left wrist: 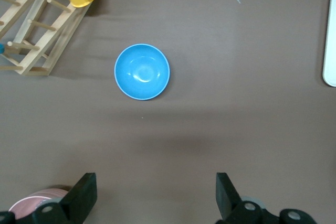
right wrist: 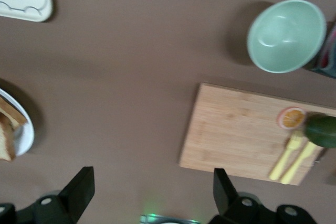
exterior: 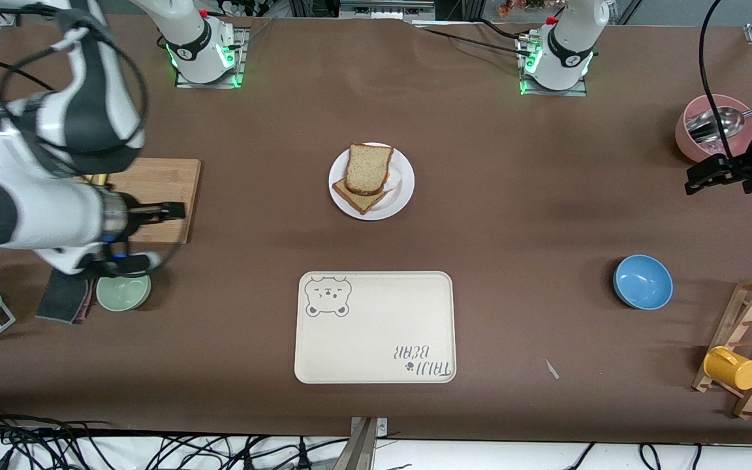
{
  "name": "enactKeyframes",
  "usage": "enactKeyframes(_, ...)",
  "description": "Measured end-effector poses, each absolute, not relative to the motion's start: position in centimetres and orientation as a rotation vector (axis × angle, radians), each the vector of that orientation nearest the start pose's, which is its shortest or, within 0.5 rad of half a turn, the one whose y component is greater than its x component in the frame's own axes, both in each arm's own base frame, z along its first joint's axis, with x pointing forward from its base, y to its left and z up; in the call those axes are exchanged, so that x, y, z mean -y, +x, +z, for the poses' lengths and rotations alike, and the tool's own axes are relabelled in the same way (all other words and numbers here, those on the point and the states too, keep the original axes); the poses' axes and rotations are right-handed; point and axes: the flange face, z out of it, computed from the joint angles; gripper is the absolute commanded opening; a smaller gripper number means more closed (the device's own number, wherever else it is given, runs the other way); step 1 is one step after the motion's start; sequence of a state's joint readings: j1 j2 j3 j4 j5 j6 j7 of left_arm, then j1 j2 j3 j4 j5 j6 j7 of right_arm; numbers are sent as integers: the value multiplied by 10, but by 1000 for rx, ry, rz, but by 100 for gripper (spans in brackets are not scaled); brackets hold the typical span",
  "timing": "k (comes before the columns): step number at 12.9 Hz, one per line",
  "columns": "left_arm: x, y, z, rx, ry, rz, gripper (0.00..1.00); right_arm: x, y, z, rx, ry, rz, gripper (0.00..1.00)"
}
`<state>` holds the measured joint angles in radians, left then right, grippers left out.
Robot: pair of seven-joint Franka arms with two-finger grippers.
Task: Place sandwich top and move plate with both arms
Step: 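Open the right gripper and withdraw it toward its rest pose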
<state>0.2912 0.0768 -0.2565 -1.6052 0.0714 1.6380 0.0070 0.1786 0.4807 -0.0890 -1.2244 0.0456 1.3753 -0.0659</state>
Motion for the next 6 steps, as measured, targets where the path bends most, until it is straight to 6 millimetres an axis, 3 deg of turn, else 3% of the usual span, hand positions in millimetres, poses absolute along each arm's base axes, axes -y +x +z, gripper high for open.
enactKeyframes(3,-20,582,566,31,-3092,79,100,-3,637,527,162,-3107,490,100)
enactKeyframes(6,7,592,548,5,-3099,96,100,30,613,576,82,-3119,422,100)
